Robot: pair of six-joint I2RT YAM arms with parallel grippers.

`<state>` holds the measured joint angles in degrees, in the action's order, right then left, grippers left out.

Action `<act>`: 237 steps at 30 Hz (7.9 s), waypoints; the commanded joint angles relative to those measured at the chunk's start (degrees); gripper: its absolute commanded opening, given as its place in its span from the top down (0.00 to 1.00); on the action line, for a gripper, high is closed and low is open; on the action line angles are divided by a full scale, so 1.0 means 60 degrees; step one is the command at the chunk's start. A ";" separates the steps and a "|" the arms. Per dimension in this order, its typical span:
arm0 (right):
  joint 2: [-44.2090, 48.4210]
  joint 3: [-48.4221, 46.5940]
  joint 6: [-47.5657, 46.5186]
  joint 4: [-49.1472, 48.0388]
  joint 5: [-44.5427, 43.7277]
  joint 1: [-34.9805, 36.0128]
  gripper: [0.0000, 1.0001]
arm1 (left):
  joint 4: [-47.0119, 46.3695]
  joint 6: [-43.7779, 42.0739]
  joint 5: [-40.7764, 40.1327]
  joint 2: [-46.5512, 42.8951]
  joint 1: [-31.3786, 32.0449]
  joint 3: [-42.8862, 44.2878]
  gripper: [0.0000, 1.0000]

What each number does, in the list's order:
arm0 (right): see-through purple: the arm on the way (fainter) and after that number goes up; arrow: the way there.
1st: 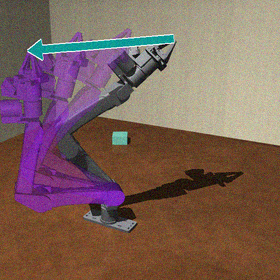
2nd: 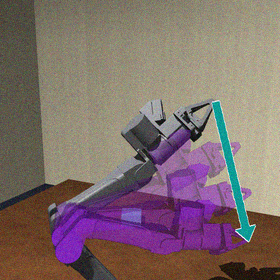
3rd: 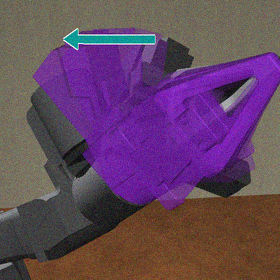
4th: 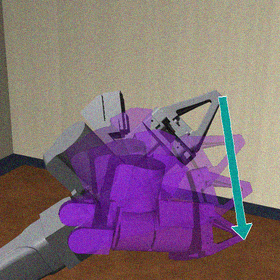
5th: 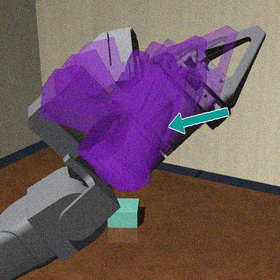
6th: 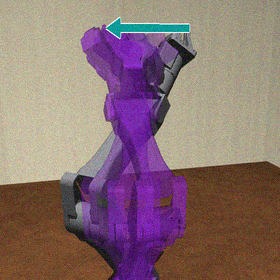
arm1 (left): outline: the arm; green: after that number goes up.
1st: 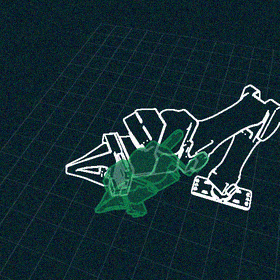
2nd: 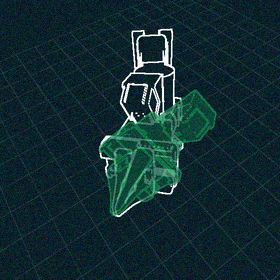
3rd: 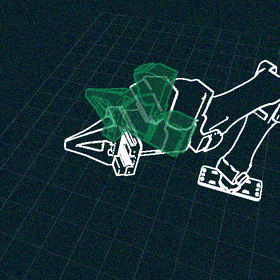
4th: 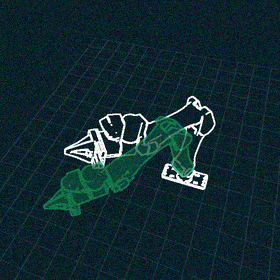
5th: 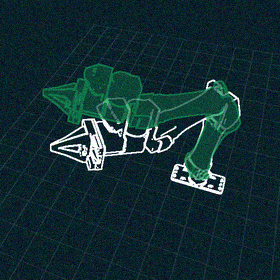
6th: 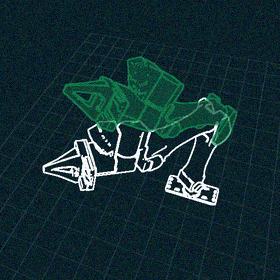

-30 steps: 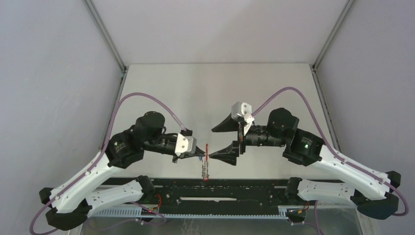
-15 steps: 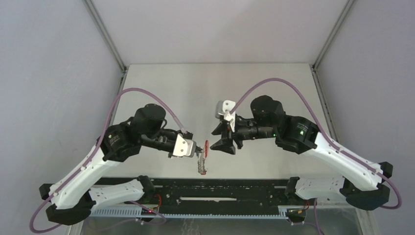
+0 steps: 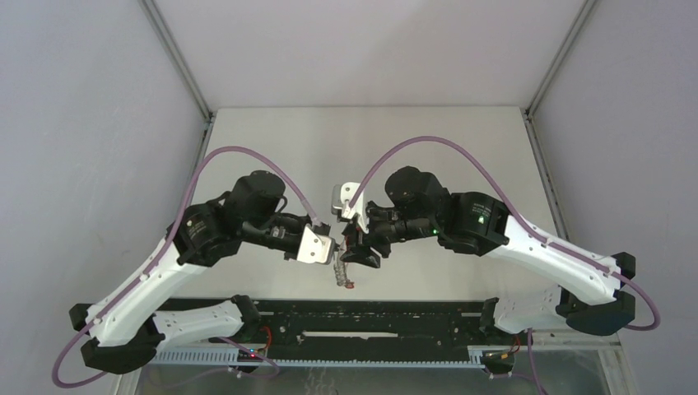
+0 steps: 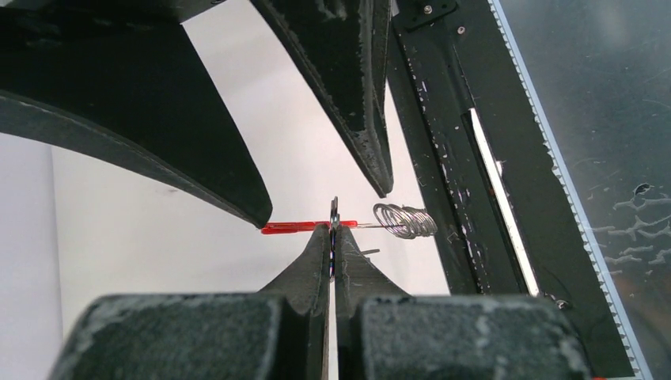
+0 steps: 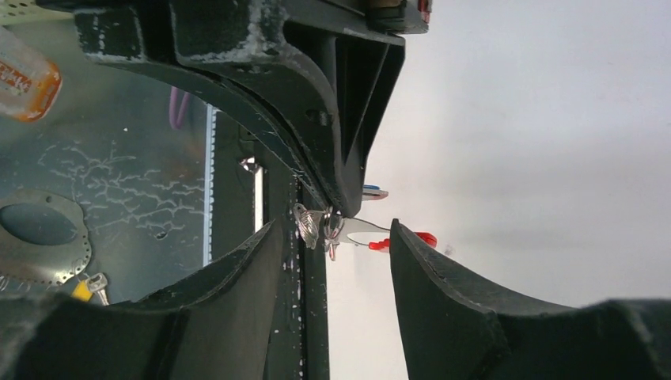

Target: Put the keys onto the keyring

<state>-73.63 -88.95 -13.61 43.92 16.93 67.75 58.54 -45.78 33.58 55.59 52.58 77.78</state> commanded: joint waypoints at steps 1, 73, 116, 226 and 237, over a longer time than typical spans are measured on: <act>0.0064 -0.0096 0.0008 -0.0214 -0.0658 0.0106 0.40 | -0.0126 -0.0229 0.0028 -0.0197 -0.0029 0.0470 1.00; 0.3924 0.7559 0.4421 -1.2033 -0.0511 -0.0319 1.00 | -0.2986 0.0823 -0.0283 -0.1732 -0.0032 -0.1059 0.63; 0.3858 0.7559 0.4542 -1.2059 -0.0380 -0.0403 1.00 | -0.2712 -0.0660 -0.0183 -0.1985 0.0482 -0.1794 0.98; -0.0092 -0.0087 0.0908 -0.1258 0.3082 -0.1738 0.88 | 0.0380 0.2313 -0.0755 0.0827 0.0345 0.1616 1.00; 0.0651 0.1023 0.1432 -0.2579 0.2609 -0.1921 1.00 | 0.0220 0.2464 -0.0875 0.0821 0.0349 0.1651 0.83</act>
<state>-73.73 -86.08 -7.55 37.10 35.81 57.14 63.31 -32.34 27.49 61.69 54.08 87.74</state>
